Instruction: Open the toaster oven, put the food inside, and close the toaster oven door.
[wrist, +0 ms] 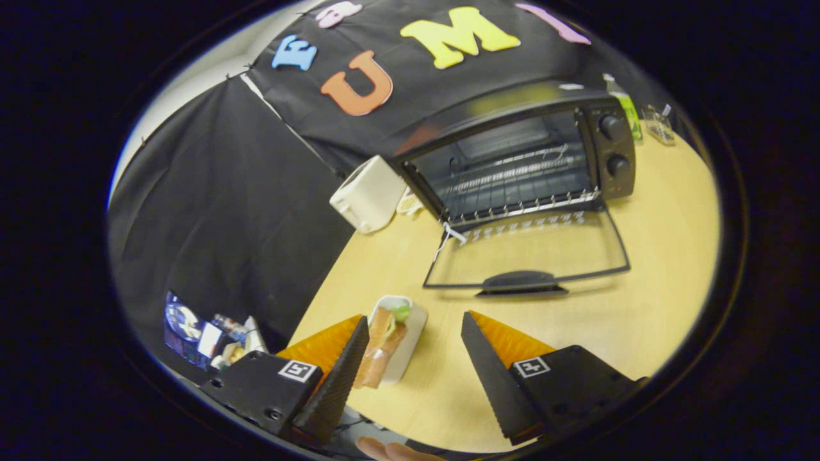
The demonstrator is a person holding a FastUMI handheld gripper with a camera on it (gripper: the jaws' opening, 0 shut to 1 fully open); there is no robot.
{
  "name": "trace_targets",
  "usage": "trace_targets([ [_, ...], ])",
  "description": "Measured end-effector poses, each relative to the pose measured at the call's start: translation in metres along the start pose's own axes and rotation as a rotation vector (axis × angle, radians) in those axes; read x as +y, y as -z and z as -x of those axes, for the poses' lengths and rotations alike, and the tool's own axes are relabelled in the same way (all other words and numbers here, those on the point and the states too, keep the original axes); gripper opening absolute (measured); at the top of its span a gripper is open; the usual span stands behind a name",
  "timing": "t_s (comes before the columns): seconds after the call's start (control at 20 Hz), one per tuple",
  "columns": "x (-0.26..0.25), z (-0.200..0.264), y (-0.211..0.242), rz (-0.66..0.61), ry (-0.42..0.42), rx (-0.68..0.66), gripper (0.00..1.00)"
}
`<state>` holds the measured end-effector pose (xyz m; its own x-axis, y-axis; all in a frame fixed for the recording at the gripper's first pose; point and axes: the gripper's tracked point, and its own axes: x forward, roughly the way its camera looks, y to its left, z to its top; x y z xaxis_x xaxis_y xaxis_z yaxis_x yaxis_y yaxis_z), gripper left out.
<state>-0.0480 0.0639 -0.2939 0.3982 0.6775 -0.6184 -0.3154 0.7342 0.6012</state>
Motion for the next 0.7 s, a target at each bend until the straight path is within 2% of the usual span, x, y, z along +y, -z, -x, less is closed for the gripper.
trace_targets([
  [0.1, 0.018, -0.005, 0.017, -0.124, -0.097, 0.148, 0.96],
  [0.2, 0.023, -0.014, 0.018, -0.219, -0.134, 0.205, 0.96],
  [0.35, 0.012, -0.028, 0.017, -0.215, -0.095, 0.229, 0.90],
  [0.5, 0.018, -0.031, 0.022, -0.180, -0.106, 0.263, 0.80],
  [0.7, 0.020, -0.035, 0.027, -0.153, -0.070, 0.268, 0.58],
])
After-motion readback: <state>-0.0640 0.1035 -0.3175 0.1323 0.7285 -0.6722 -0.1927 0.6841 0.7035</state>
